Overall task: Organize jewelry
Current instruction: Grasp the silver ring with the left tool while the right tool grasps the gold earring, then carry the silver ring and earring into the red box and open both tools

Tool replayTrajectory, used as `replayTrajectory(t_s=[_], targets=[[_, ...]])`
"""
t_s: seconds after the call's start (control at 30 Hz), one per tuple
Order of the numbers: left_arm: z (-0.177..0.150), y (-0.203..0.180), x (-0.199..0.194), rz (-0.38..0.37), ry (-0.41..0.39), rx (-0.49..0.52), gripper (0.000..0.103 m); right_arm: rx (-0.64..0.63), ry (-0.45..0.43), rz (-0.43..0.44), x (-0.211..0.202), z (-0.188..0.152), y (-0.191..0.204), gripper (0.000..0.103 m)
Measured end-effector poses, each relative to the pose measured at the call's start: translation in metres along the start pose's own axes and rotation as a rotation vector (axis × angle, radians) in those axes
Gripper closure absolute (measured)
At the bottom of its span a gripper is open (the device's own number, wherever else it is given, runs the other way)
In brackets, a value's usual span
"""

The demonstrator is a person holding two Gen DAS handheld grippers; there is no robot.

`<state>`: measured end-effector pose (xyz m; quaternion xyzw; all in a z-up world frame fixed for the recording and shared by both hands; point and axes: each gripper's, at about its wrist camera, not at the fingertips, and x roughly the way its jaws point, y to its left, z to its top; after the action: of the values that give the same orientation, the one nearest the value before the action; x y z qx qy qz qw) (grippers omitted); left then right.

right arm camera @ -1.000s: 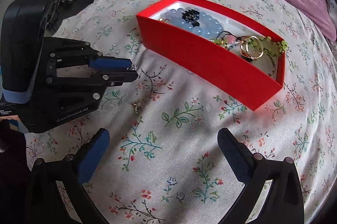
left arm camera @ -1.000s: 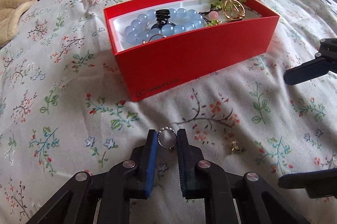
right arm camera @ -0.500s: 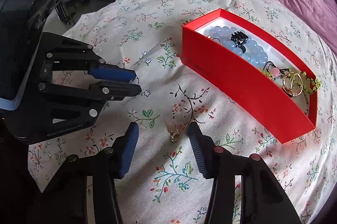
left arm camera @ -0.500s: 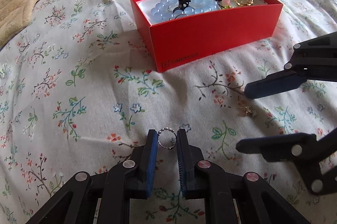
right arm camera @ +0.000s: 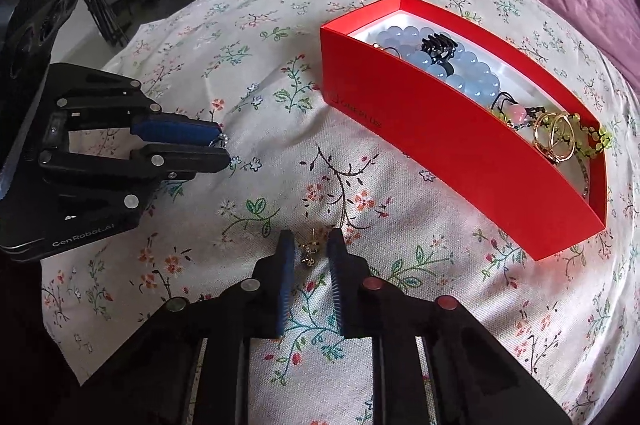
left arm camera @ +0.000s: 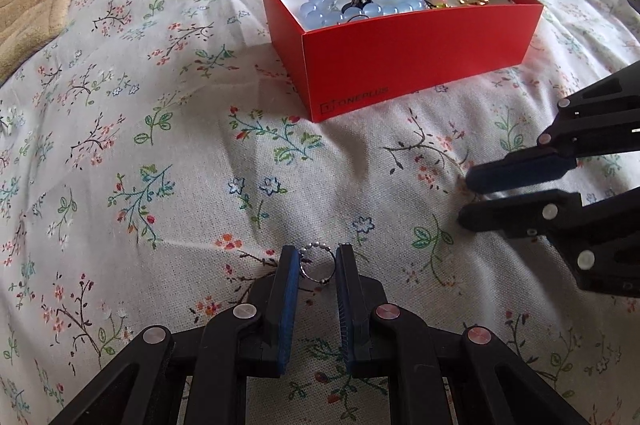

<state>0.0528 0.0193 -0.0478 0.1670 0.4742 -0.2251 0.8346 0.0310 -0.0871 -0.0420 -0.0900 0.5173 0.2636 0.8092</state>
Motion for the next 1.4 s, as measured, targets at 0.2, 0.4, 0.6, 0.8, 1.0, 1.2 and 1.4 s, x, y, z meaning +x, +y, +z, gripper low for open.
replayTrajectory(t_s=[0.2, 0.4, 0.6, 0.8, 1.0, 1.2, 1.4], targets=[[0.0, 0.0, 0.0, 0.007, 0.003, -0.01, 0.09, -0.004, 0.007, -0.002, -0.002, -0.002, 0.003, 0.092], [0.002, 0.002, -0.002, 0.012, 0.004, -0.026, 0.09, 0.016, 0.011, -0.007, -0.01, -0.001, 0.0, 0.092], [0.005, 0.004, -0.005, 0.024, 0.011, -0.045, 0.09, 0.051, 0.015, -0.032, -0.02, -0.001, -0.008, 0.092], [0.01, 0.008, -0.009, 0.035, 0.016, -0.096, 0.09, 0.1, 0.019, -0.062, -0.031, 0.001, -0.018, 0.092], [0.015, 0.008, -0.012, 0.048, 0.009, -0.114, 0.09, 0.124, 0.0, -0.063, -0.042, 0.002, -0.024, 0.092], [0.024, 0.012, -0.014, 0.056, 0.021, -0.169, 0.09, 0.171, 0.004, -0.064, -0.054, 0.006, -0.03, 0.092], [0.04, 0.016, -0.025, 0.041, -0.025, -0.236, 0.09, 0.255, -0.04, -0.061, -0.076, 0.014, -0.05, 0.092]])
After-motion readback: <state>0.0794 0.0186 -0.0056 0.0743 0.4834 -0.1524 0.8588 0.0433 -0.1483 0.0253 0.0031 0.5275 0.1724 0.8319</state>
